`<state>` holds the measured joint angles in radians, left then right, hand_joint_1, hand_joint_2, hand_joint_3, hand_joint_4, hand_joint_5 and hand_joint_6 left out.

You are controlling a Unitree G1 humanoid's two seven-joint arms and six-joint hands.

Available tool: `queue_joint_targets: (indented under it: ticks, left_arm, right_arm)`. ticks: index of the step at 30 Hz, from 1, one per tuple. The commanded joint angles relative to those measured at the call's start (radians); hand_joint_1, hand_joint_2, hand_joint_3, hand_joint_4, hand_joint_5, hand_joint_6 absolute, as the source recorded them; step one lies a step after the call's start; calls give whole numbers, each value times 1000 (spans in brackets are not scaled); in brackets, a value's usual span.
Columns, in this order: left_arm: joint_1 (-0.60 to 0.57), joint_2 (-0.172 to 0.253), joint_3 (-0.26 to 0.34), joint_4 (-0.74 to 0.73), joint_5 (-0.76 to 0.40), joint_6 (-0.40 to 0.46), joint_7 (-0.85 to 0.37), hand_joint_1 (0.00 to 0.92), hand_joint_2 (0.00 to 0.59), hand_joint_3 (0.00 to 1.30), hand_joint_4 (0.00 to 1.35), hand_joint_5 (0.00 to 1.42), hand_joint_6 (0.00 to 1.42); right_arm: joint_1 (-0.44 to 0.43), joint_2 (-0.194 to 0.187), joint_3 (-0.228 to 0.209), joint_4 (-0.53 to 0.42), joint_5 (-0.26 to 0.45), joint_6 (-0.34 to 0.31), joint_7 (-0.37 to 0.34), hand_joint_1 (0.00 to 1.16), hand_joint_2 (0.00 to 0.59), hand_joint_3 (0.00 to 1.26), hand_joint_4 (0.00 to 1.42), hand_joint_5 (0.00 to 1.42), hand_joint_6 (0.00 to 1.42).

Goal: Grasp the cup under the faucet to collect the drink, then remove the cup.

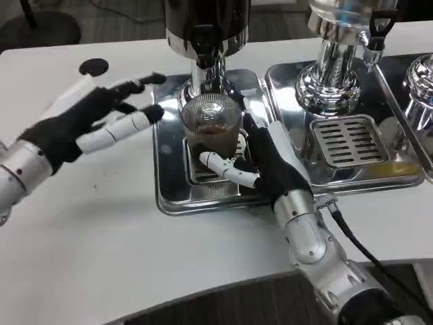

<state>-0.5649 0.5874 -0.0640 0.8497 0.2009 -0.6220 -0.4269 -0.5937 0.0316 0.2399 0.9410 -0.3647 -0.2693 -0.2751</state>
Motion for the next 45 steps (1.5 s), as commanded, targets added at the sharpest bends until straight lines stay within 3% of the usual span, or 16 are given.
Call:
queue_joint_targets:
  ticks: [1, 11, 18, 26, 31, 37, 45]
  left_arm:
    - [-19, 15, -20, 36, 16, -21, -10, 0, 95, 140, 38, 63, 202]
    - [14, 29, -35, 49, 15, -20, -17, 17, 113, 179, 76, 94, 209]
    - [12, 31, -31, 56, 0, -10, -37, 6, 112, 191, 93, 104, 211]
    - [19, 41, -27, 52, -3, -2, -56, 0, 112, 207, 106, 109, 211]
    - [22, 45, -19, 56, -9, 1, -59, 0, 115, 213, 115, 116, 218]
    - [26, 49, -19, 52, -9, 2, -60, 0, 117, 214, 117, 120, 224]
    - [26, 50, -25, 50, 2, -1, -53, 0, 116, 214, 117, 121, 229]
  right_arm:
    - [-34, 11, -2, 39, 6, -38, -10, 566, 191, 0, 0, 3, 163]
    - [-60, 28, -18, 108, 28, -83, -20, 606, 178, 0, 18, 144, 357]
    - [-67, 35, -19, 131, 22, -89, -52, 642, 167, 125, 150, 280, 517]
    - [-83, 49, -1, 146, 1, -77, -71, 655, 175, 176, 181, 346, 634]
    - [-82, 55, 3, 148, -1, -78, -109, 660, 167, 183, 191, 356, 647]
    - [-73, 58, 10, 142, -14, -91, -158, 676, 169, 270, 299, 486, 814]
    - [-60, 58, 17, 130, -27, -97, -212, 678, 169, 330, 370, 575, 917]
